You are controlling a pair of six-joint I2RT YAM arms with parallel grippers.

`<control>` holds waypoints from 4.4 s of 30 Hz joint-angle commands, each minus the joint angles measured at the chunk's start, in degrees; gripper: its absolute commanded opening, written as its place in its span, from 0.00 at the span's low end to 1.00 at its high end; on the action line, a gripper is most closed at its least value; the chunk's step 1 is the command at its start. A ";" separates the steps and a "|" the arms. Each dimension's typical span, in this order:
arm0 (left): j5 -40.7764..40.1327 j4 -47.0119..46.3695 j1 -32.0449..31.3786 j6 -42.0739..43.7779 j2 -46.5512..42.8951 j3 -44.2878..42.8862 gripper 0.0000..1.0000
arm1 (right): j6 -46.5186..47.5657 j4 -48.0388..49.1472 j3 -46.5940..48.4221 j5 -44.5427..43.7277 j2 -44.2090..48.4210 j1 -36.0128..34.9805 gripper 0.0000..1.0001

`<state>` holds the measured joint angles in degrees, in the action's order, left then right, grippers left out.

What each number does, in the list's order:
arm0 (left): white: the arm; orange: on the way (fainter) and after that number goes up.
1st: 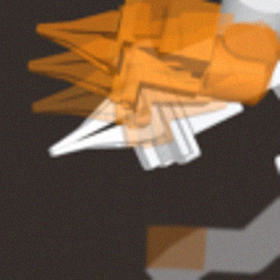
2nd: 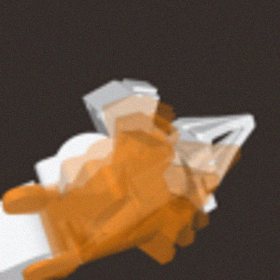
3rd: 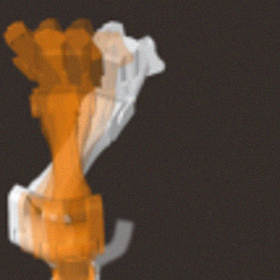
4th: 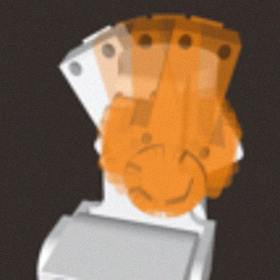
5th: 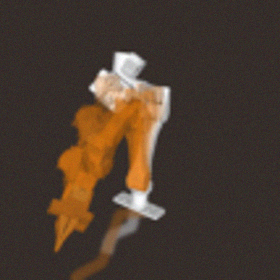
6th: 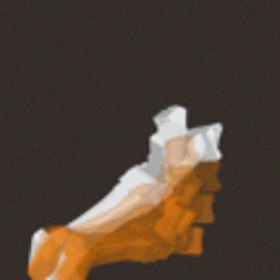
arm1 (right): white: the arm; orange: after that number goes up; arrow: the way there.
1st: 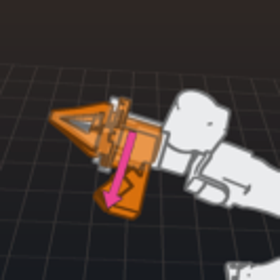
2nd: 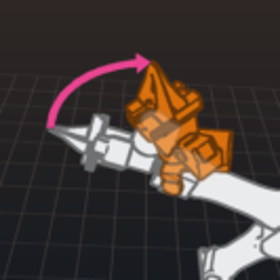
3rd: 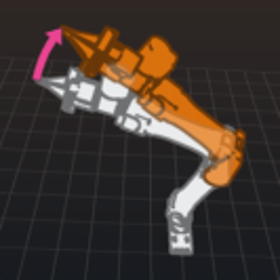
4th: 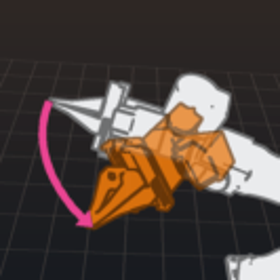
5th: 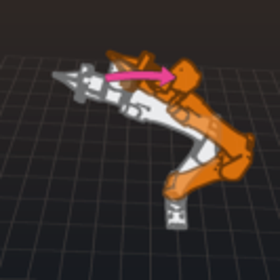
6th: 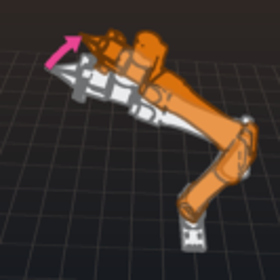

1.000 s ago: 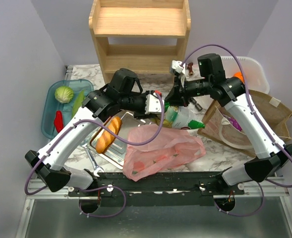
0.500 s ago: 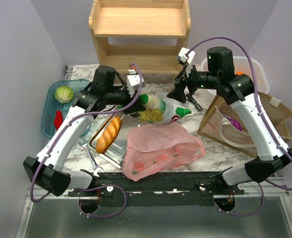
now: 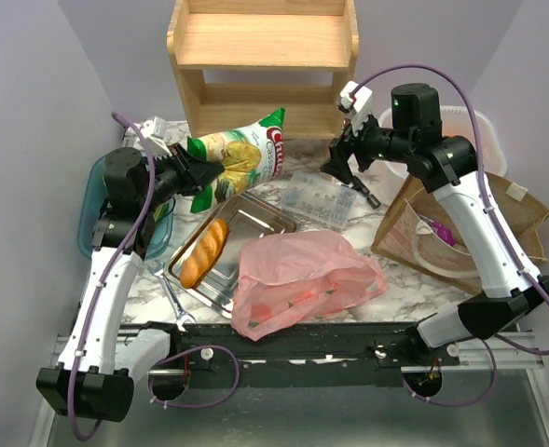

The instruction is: Untie the knot of the grocery bags and take out the mixed food

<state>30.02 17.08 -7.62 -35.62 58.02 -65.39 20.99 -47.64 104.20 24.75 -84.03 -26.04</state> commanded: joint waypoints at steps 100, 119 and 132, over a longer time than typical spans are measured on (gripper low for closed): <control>-21.57 -11.71 -11.91 49.99 30.22 -12.52 0.98 | -4.29 -11.00 10.91 -16.88 -3.19 14.93 0.81; -5.75 0.59 -12.60 53.51 19.56 -2.79 0.98 | 11.33 -33.79 14.49 -27.74 -1.67 33.20 0.55; 5.85 -1.10 -12.60 45.72 11.84 -1.45 0.98 | 22.34 -27.12 -27.08 -32.98 6.51 33.32 0.99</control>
<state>31.90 15.81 -20.05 14.11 69.30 -64.62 40.03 -79.18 84.77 -4.71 -76.12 6.90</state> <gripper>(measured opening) 0.984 0.909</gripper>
